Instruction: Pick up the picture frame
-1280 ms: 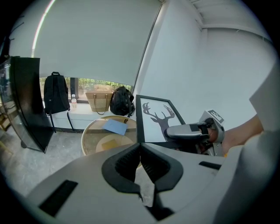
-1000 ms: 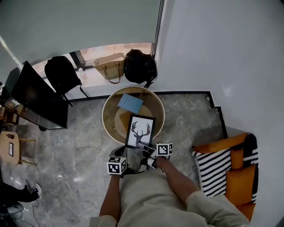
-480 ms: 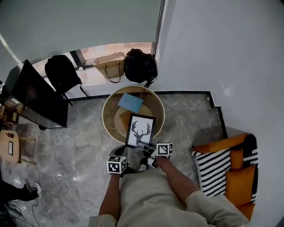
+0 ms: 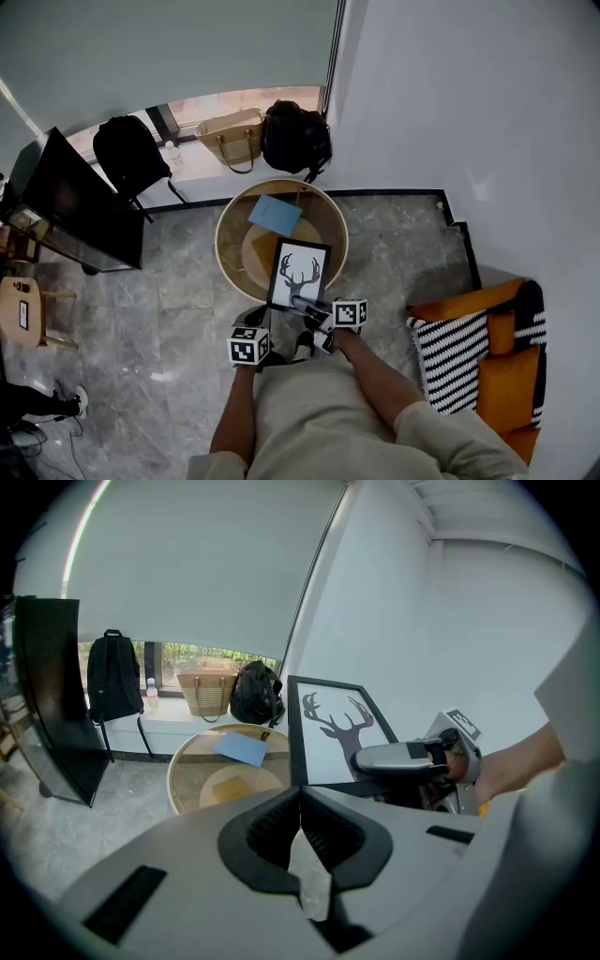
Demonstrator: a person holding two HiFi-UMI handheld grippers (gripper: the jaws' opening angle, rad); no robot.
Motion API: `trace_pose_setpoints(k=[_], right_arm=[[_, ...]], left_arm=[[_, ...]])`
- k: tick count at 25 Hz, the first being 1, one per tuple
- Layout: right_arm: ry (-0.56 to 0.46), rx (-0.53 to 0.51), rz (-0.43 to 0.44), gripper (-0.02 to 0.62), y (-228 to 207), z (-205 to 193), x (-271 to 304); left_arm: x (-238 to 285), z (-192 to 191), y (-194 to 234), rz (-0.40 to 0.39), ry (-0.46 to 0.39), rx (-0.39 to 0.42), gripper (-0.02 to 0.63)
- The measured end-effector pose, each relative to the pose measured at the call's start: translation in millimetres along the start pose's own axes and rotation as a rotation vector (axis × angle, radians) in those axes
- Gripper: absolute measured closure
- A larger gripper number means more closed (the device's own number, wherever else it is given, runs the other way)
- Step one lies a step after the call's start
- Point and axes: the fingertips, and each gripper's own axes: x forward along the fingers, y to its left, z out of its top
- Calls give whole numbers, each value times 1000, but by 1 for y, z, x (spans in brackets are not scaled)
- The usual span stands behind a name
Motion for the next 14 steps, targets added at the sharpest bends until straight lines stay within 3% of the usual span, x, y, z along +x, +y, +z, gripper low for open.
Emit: trace_pose_setpoints(k=[14], right_arm=[[2, -8, -21, 555, -7, 5, 4]], left_arm=[[4, 7, 7, 1, -3, -8, 586]])
